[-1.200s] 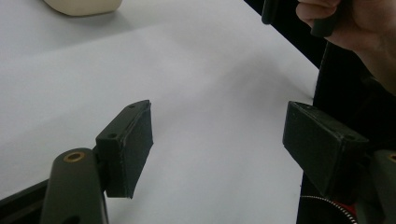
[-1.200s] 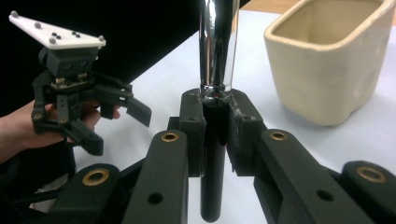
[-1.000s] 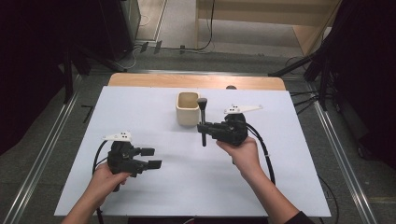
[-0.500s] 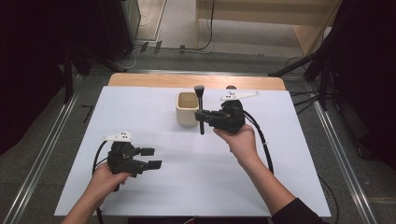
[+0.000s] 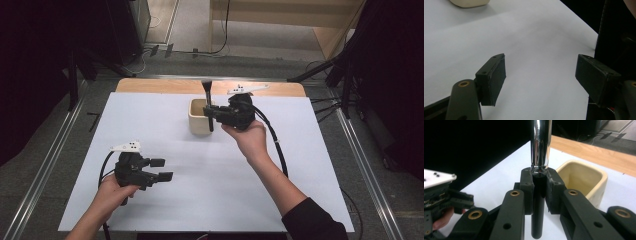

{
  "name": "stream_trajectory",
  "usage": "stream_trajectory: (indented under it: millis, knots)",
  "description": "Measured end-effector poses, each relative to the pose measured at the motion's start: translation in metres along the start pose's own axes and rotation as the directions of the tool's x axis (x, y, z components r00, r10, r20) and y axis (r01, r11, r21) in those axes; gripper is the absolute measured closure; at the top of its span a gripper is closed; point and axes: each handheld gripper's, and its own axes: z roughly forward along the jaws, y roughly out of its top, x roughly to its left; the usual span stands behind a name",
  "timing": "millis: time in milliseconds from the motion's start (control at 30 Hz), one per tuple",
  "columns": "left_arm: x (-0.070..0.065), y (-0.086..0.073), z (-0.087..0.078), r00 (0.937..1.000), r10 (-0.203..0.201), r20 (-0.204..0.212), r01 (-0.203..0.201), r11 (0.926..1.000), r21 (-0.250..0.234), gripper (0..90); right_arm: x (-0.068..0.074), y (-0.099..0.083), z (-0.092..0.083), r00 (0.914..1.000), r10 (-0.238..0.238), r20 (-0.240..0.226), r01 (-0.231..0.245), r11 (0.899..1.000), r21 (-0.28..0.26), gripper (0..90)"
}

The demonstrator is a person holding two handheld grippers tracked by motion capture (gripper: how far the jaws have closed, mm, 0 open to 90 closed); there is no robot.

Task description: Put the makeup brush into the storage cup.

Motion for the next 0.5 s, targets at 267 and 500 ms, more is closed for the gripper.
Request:
stream_trajectory:
  millis: [267,500]
  knots:
    - [-0.001,0.0,0.0,1.0,0.008,0.001,-0.008,1.0,0.006,25.1,-0.005,0.013,0.005,0.9995,-0.003,0.031,0.003,1.0,-0.019,79.3]
    - [-0.001,0.0,0.001,1.0,0.009,-0.001,-0.009,1.0,0.005,25.2,-0.009,0.025,0.011,0.9983,-0.004,0.059,0.005,0.999,-0.033,79.3]
